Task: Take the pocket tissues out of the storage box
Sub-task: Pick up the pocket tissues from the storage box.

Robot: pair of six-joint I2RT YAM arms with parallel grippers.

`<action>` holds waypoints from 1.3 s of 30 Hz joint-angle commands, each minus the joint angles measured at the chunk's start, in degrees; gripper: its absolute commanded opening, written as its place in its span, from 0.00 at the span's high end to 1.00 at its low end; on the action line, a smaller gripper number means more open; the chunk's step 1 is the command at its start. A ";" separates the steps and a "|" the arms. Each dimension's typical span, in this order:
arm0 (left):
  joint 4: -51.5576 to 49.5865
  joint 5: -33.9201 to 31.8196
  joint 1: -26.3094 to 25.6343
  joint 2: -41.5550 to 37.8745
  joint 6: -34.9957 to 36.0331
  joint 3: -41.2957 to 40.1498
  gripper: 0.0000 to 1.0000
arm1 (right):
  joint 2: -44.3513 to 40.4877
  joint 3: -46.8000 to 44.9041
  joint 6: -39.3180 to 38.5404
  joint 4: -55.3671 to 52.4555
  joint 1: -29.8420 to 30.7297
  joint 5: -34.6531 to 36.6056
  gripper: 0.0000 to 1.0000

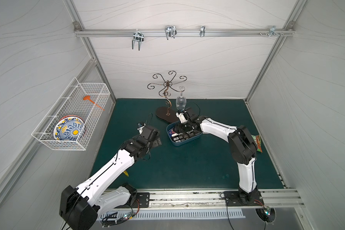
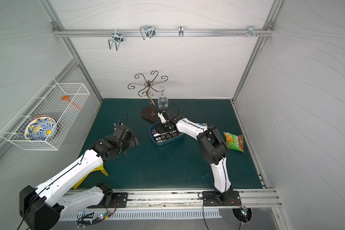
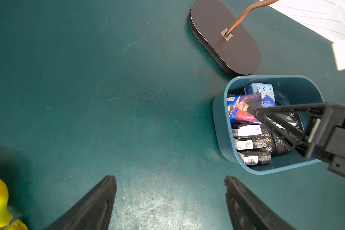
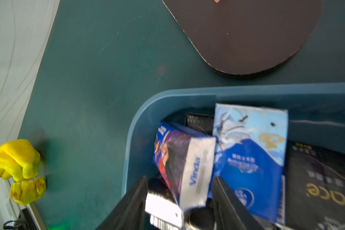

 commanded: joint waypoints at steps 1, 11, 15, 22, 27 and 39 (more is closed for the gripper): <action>0.03 -1.22 -0.11 -1.11 -0.04 0.24 0.10 | 2.47 2.11 1.33 -0.31 0.45 0.96 0.43; 0.49 -1.03 -0.11 -0.91 0.17 0.06 0.10 | 4.06 2.66 1.36 -1.31 0.60 -0.27 0.63; 0.66 -1.07 -0.05 -0.90 0.16 0.10 0.10 | 3.06 2.11 0.84 -0.57 1.10 -0.37 0.78; 0.66 -0.96 -0.11 -0.81 0.42 0.32 0.10 | 1.26 2.29 0.20 -0.83 1.64 -0.54 0.91; 0.67 -1.17 -0.10 -0.92 0.47 0.41 0.10 | -2.91 1.24 -0.19 -0.73 1.66 1.31 0.95; 0.32 -1.77 -0.02 -1.86 1.10 1.03 0.10 | -21.19 -10.43 -2.36 -8.67 -5.44 1.32 0.95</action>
